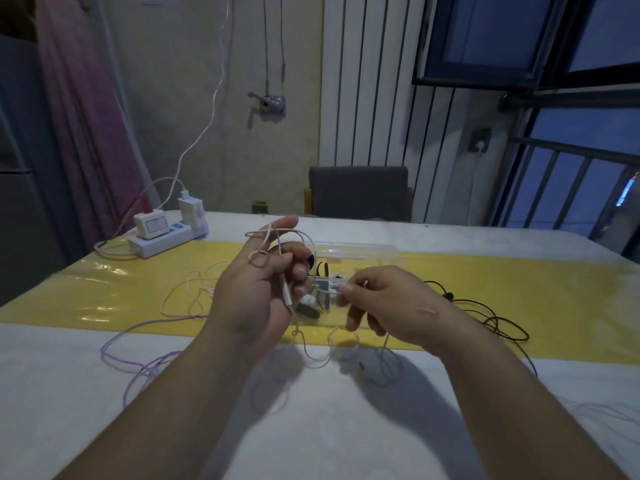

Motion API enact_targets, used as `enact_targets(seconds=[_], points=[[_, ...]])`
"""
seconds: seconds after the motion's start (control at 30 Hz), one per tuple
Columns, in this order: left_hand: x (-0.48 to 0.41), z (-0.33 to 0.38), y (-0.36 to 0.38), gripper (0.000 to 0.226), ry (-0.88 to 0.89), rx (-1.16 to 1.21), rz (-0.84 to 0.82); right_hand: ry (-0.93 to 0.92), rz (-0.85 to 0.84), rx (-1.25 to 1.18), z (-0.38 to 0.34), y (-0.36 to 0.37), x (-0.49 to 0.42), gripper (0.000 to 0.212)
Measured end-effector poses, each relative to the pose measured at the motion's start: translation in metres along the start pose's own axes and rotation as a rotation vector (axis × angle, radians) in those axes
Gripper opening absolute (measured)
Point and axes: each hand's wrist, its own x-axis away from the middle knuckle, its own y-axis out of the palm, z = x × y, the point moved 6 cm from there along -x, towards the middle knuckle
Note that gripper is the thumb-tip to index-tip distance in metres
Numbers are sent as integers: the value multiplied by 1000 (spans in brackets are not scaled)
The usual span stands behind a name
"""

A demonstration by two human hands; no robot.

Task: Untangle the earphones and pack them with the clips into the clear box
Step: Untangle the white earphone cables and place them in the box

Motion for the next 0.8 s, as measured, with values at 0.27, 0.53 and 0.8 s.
enact_targets(seconds=[0.27,0.53,0.8], points=[[0,1,-2,53,25,-27,67,27,-6,-172,2,22,-8,12],[1,3,-2,48,65,-25,97,-16,-191,-295,-6,52,-7,30],[-1,8,-8,46,91,-10,135,3,-252,-208,-3,46,-4,3]])
